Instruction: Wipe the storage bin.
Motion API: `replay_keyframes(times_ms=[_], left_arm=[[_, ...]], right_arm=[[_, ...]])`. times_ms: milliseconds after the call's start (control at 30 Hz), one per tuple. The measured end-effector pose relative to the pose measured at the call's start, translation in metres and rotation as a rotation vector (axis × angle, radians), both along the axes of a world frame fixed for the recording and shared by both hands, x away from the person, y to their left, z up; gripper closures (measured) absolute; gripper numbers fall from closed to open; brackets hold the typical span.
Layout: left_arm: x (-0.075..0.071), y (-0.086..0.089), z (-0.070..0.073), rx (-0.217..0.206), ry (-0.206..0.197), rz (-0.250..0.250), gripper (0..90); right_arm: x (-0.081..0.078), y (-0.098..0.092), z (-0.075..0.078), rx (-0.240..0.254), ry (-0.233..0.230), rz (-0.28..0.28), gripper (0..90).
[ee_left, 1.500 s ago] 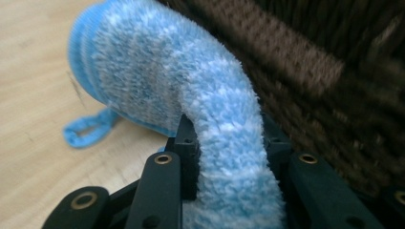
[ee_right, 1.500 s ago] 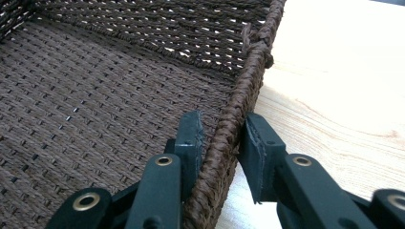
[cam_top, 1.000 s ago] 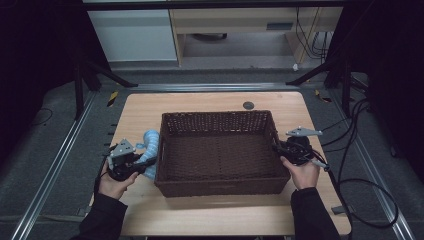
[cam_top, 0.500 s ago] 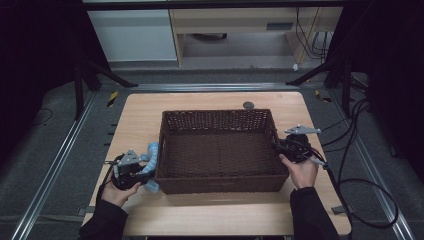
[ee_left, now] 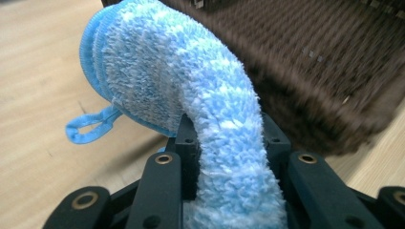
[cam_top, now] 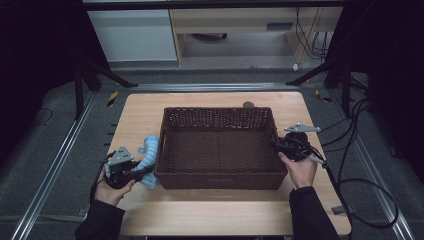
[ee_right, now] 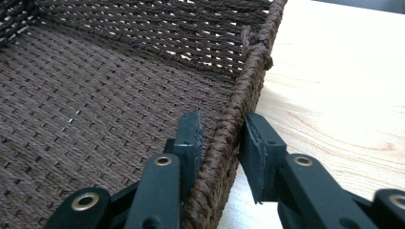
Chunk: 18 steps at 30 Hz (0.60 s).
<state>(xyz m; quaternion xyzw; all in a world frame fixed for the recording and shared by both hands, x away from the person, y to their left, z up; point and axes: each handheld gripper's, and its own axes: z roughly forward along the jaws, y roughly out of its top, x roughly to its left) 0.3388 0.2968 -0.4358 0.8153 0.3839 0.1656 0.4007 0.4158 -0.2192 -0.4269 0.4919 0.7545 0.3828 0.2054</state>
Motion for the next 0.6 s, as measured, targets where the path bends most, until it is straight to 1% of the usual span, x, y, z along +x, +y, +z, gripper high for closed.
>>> replay_keyframes(times_ms=[67,100,167,233,300,333,400,433,467,500,533,567,600], left_arm=[[-0.001,-0.002,-0.008,0.018,0.024,-0.005,67.7],[-0.002,-0.003,-0.011,0.023,0.036,-0.008,67.7],[-0.004,-0.003,-0.017,0.031,0.049,-0.005,67.6],[-0.006,-0.003,-0.023,0.033,0.077,-0.002,67.5],[-0.007,-0.003,-0.025,0.038,0.083,-0.001,67.6],[-0.008,-0.002,-0.023,0.031,0.077,0.001,67.6],[-0.009,-0.001,-0.018,0.007,0.065,0.004,67.6],[-0.010,-0.001,-0.010,-0.010,0.042,0.011,67.6],[-0.010,-0.001,-0.010,-0.010,0.042,0.011,67.6],[-0.011,0.000,-0.007,-0.015,0.034,0.014,67.6],[-0.012,0.000,-0.003,-0.016,0.022,0.016,67.5],[-0.014,0.001,0.001,-0.020,0.006,0.025,67.5],[-0.015,0.003,0.006,-0.031,-0.005,0.031,67.5]], right_arm=[[0.000,0.000,0.000,-0.004,-0.002,0.005,67.2],[-0.001,0.000,0.000,-0.015,-0.005,0.010,66.3],[-0.003,-0.001,0.001,-0.020,-0.021,0.018,63.4],[-0.004,-0.003,0.003,-0.010,-0.029,0.021,62.3],[-0.007,-0.005,0.006,0.000,-0.045,0.025,61.5],[-0.009,-0.006,0.009,0.005,-0.044,0.029,61.0],[-0.014,-0.009,0.011,-0.004,-0.042,0.030,61.1],[-0.018,-0.009,0.010,-0.007,-0.020,0.043,61.0],[-0.018,-0.009,0.010,-0.007,-0.020,0.043,61.0],[-0.019,-0.009,0.010,-0.007,-0.020,0.043,61.6],[-0.019,-0.008,0.009,-0.011,-0.021,0.045,61.8],[-0.019,-0.008,0.009,-0.009,-0.014,0.051,61.8],[-0.018,-0.006,0.009,-0.017,-0.002,0.051,61.7]])
